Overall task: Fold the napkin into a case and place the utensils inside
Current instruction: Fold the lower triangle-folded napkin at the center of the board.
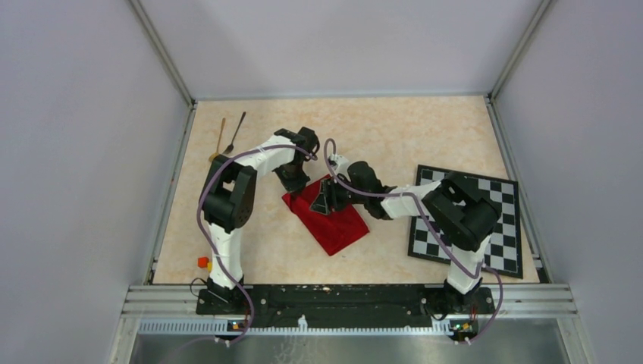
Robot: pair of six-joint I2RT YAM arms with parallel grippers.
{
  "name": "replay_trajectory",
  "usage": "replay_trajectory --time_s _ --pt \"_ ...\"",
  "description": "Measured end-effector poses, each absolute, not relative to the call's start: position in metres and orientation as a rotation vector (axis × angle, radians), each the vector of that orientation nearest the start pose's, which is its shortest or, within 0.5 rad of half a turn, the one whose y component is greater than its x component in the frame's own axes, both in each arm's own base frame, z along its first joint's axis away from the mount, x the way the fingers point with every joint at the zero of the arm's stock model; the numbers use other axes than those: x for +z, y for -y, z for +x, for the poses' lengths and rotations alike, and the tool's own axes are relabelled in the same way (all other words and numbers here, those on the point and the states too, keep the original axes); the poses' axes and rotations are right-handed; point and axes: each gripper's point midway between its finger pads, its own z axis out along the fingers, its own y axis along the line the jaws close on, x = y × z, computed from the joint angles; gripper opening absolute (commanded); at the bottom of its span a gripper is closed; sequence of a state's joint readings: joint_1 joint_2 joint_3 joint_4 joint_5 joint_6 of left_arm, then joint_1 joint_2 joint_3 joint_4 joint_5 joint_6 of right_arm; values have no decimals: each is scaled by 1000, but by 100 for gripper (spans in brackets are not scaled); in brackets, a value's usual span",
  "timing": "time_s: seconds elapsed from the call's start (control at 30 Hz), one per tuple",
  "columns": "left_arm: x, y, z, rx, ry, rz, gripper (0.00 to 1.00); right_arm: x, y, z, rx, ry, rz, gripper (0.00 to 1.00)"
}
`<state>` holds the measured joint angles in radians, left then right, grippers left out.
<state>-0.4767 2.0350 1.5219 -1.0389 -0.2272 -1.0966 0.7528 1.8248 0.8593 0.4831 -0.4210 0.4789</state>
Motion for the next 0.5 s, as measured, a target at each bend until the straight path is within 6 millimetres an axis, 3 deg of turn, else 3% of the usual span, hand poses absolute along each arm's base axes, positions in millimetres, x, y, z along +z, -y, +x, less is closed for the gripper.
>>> replay_trajectory --time_s 0.2,0.43,0.5 --pt "28 167 327 207 -2826 -908 0 49 -398 264 1175 -2149 -628 46" --pt "30 168 325 195 -2827 -912 0 41 -406 267 1148 -2169 -587 0" --pt "32 169 324 172 -2832 -906 16 42 -406 270 1143 -2176 -545 0"
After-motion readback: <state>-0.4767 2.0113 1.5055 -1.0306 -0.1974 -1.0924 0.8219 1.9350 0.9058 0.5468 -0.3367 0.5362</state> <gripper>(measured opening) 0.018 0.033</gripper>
